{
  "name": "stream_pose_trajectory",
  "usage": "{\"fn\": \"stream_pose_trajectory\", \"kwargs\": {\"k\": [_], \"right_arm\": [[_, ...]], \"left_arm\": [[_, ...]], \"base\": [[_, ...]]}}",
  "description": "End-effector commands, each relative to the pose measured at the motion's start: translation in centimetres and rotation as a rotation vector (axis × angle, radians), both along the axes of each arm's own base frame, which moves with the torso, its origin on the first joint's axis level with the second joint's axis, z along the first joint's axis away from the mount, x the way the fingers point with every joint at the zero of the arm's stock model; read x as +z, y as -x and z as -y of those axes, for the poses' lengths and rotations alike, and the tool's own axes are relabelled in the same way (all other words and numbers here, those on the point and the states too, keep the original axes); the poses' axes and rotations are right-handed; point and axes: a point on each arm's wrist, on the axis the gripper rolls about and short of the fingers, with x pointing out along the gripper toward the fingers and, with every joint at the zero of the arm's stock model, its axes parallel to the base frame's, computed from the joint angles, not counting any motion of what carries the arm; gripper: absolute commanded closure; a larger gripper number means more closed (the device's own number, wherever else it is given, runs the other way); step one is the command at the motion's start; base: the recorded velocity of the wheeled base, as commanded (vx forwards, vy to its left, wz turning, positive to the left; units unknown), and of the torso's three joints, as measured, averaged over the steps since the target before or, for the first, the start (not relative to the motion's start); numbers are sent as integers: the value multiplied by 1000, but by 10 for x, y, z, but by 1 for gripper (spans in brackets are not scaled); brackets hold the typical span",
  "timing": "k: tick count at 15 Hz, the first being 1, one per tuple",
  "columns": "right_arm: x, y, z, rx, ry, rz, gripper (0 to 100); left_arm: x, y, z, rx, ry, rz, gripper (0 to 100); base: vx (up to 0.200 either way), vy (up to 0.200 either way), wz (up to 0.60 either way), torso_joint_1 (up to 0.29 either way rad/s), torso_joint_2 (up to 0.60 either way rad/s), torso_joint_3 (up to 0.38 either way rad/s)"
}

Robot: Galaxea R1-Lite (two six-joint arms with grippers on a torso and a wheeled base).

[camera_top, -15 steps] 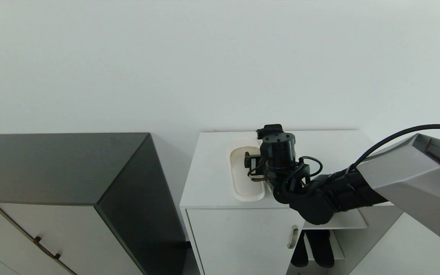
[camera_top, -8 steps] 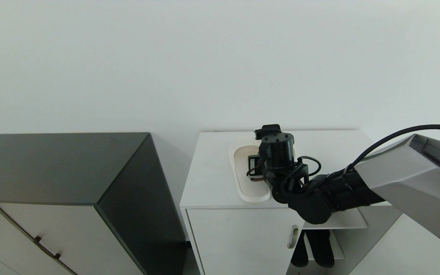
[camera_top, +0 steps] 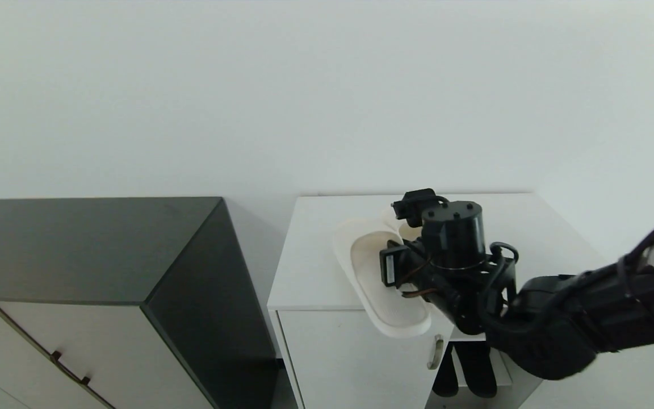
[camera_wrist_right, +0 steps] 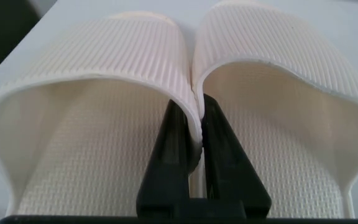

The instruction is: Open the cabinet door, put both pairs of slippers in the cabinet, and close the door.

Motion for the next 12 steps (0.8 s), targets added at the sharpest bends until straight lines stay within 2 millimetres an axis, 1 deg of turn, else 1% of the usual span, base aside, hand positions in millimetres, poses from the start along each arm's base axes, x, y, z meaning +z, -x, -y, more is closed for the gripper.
{"fn": "stream_pose_trajectory", "kwargs": {"k": [1, 3, 6, 9, 12], "right_arm": [[18, 41, 23, 94, -1, 6, 100], [17, 45, 23, 102, 5, 3, 100], [9, 44, 19, 106, 19, -13, 100], [7, 43, 19, 106, 23, -17, 100], [7, 43, 19, 106, 23, -17, 100]], "left_arm": [[0, 0, 0, 0, 0, 1, 100], [0, 0, 0, 0, 0, 0, 100], [0, 0, 0, 0, 2, 0, 100], [0, 0, 0, 1, 7, -1, 100], [0, 0, 0, 0, 7, -1, 100]], "base": [[0, 0, 0, 0, 0, 0], [0, 0, 0, 0, 0, 0], [0, 0, 0, 0, 0, 0], [0, 0, 0, 0, 0, 0], [-200, 0, 0, 15, 6, 2]]}}
